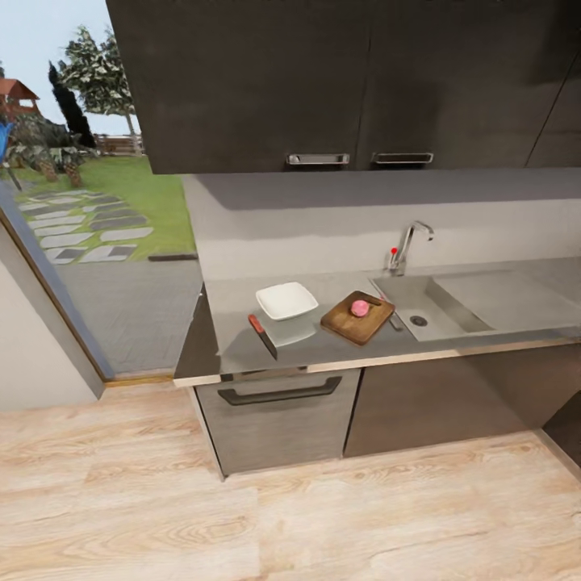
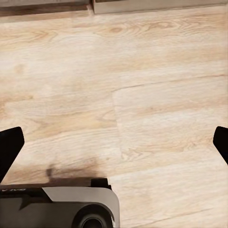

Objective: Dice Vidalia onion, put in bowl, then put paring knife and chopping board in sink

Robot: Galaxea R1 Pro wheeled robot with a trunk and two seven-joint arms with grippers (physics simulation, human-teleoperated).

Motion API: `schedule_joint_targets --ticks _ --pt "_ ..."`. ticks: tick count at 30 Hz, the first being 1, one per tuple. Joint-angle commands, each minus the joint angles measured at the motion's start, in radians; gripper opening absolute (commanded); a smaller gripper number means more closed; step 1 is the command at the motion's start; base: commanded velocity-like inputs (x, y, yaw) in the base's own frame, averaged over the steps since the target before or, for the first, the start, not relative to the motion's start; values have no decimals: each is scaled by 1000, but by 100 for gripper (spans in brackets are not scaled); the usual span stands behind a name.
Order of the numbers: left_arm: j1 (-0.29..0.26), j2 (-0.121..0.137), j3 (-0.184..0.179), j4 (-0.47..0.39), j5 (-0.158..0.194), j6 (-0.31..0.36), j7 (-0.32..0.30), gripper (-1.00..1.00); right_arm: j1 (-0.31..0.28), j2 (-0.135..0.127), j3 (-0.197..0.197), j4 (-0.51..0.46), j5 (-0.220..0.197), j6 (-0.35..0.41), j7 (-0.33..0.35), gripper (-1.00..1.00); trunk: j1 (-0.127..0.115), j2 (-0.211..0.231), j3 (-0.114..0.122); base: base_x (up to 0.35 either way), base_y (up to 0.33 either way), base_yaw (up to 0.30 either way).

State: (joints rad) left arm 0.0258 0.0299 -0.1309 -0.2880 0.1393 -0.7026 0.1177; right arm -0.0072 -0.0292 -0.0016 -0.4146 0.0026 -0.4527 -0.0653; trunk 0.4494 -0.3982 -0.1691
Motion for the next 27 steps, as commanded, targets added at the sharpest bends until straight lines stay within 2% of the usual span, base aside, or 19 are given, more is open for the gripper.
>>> schedule_joint_targets --ticks 1,11,27 --pt "0 1 -9 -1 8 -1 5 100 -1 0 0 0 0 -3 -2 100 1 -2 -1 0 1 -2" --pt "0 1 -9 3 8 -2 5 100 -1 0 0 0 1 -3 -2 100 1 -2 11 0 0 0" --pt "0 1 -8 3 8 -2 5 100 -1 0 2 0 3 -3 -2 100 1 -2 12 0 0 0"
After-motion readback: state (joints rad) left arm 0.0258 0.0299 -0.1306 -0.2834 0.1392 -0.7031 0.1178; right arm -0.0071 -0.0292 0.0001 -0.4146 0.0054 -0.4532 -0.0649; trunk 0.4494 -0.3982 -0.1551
